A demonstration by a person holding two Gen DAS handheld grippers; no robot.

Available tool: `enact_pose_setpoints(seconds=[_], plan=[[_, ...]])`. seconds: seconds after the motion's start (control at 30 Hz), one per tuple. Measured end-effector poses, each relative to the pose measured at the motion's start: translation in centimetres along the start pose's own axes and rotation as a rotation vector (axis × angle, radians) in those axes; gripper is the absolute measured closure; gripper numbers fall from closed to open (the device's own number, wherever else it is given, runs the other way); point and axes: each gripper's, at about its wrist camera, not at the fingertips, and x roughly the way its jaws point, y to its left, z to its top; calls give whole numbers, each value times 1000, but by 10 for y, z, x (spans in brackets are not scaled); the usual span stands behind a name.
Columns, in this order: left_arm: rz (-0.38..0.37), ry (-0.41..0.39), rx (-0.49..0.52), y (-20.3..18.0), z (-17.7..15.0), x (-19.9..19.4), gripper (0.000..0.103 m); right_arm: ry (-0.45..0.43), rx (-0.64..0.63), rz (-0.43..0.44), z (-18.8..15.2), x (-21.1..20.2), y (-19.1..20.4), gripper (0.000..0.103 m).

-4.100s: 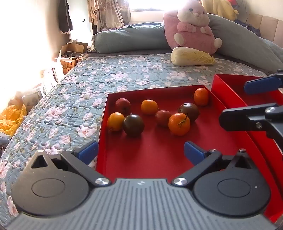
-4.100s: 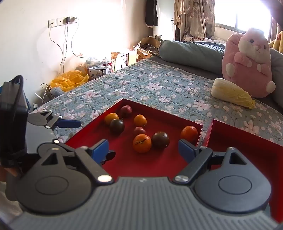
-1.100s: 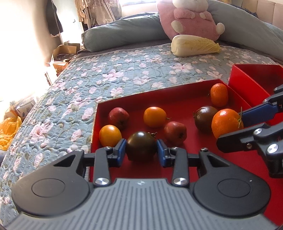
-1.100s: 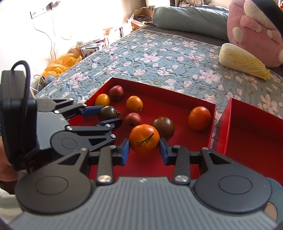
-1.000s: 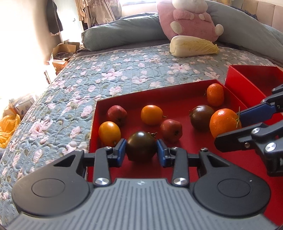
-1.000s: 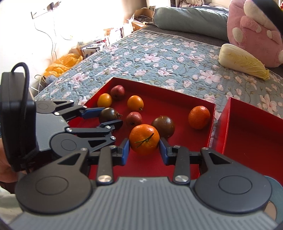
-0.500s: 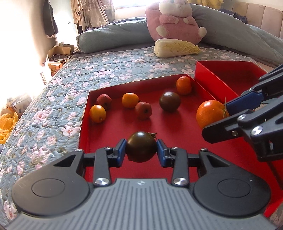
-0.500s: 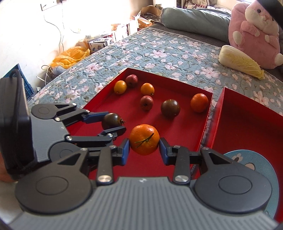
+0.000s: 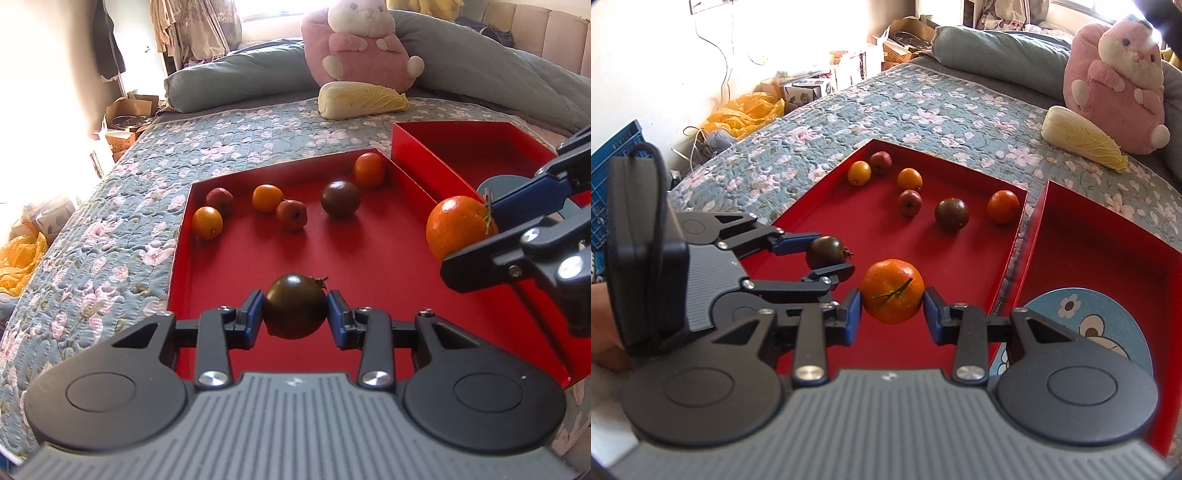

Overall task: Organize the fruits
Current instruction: 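Lift both fruits and carry them over the blue tiger plate in the second tray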

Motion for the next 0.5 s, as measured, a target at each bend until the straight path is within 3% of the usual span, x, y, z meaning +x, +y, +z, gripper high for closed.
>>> enact_pose_setpoints(seconds=[0.5], plan=[[47,-2,19,-9,-1,-7,60,26,-25,43,-3,17,-10,63]])
